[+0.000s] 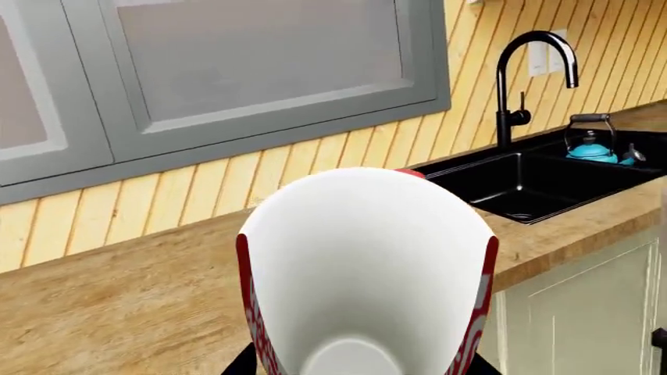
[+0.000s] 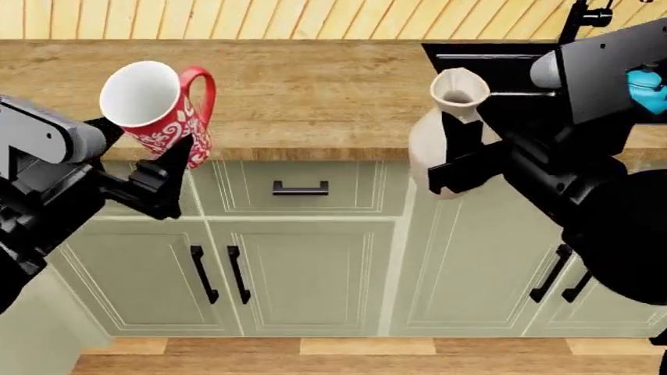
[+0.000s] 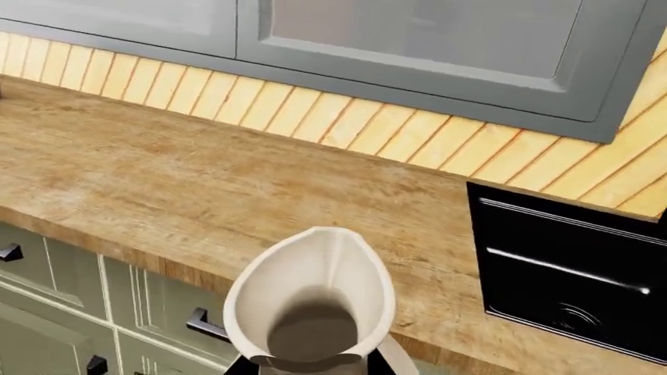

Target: Pick the jug and cup and place them in the sink. Then turn on the water.

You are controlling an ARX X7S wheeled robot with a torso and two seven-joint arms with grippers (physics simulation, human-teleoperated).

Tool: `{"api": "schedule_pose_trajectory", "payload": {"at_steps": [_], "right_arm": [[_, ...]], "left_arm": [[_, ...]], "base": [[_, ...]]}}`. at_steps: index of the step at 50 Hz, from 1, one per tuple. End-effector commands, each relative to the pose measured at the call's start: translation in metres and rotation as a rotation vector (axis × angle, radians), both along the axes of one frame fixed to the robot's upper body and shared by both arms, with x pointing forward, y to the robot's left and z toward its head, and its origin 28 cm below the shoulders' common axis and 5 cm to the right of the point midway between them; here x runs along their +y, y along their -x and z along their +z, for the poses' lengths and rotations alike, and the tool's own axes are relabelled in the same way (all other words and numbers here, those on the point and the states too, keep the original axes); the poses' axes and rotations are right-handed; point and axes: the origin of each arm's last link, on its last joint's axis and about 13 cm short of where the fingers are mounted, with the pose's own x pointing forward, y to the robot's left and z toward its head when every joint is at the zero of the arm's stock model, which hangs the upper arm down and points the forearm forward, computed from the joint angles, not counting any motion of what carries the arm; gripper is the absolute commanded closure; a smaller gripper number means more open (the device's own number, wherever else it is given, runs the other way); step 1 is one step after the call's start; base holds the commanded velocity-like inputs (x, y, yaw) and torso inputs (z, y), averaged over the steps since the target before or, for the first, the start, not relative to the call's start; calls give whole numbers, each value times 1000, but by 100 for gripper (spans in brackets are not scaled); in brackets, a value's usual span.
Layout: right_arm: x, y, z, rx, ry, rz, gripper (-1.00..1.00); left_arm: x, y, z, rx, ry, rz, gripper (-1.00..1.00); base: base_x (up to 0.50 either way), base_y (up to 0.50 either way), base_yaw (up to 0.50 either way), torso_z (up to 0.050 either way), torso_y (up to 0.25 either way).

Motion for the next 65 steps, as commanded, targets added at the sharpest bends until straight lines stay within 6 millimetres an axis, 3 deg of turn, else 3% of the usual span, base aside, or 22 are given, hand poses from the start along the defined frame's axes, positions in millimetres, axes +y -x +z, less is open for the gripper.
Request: {"api": "schedule_pose_trajectory", "payload": {"at_steps": [1, 13, 27, 33, 48, 65], "right_arm": [[-14, 34, 1, -92, 9, -69, 100], [-15, 46, -6, -117, -25, -68, 100], [-17, 56, 7, -149, 8, -101, 100], [-17, 57, 12, -149, 13, -107, 100], [-14, 61, 24, -174, 19, -83, 100], [-14, 64, 20, -165, 13, -76, 100]], "left_arm": [[8, 34, 6, -9, -23, -89, 100], [8, 51, 2, -17, -16, -102, 100], [13, 64, 7, -64, 34, -76, 100], [11, 66, 15, -98, 37, -82, 100], [10, 64, 14, -102, 37, -84, 100], [8, 64, 13, -93, 40, -91, 100]], "base": [[0, 0, 0, 0, 0], [0, 0, 0, 0, 2], [0, 0, 0, 1, 1], [0, 0, 0, 2, 2], [0, 0, 0, 1, 1], [-462, -1, 0, 1, 2]]}}
